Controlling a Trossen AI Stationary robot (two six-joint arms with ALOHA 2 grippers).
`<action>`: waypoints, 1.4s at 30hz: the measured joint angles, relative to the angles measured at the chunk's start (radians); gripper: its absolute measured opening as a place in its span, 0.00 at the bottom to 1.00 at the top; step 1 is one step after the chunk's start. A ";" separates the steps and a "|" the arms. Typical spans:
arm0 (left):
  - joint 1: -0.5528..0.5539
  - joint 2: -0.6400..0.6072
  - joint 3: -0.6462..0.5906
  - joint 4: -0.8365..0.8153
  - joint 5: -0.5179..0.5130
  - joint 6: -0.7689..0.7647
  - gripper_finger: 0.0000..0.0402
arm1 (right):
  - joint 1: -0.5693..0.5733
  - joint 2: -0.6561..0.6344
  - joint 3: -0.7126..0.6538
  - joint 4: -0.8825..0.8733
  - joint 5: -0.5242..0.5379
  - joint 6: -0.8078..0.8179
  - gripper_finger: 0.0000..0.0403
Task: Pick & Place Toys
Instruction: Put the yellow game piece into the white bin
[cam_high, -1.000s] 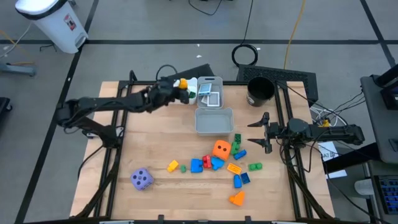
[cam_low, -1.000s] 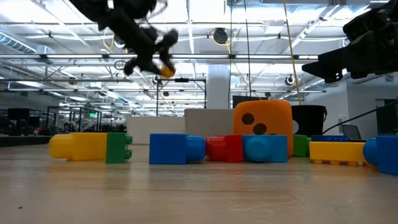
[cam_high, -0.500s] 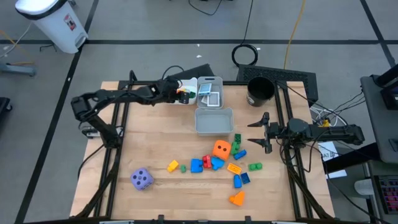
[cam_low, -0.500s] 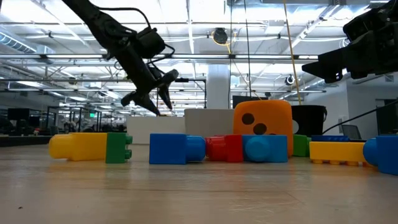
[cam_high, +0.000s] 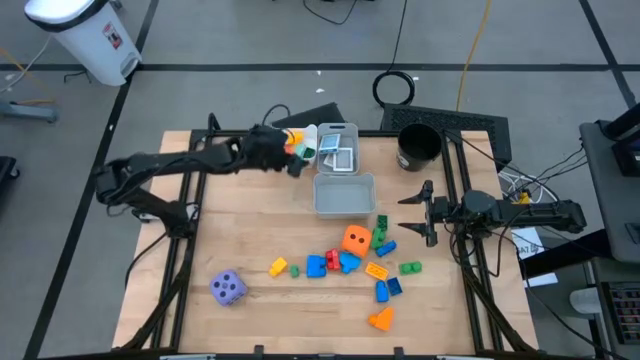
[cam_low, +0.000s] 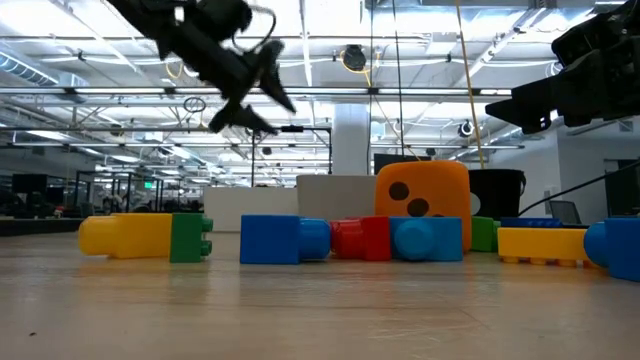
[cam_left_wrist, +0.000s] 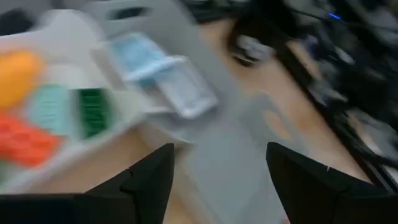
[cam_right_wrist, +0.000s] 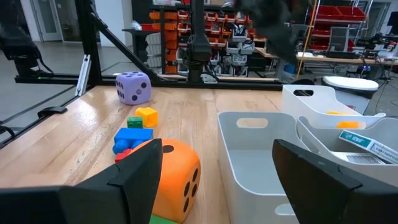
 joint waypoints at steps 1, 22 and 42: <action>-0.036 -0.015 0.000 -0.001 -0.001 0.008 0.65 | 0.000 0.000 0.000 0.000 0.000 0.000 0.69; -0.801 -0.045 0.000 -0.359 -0.169 -0.210 0.65 | 0.000 0.000 0.000 0.000 0.000 0.000 0.69; -0.950 0.218 0.000 -0.456 -0.410 -0.382 0.65 | 0.000 0.000 0.000 0.000 0.000 0.000 0.69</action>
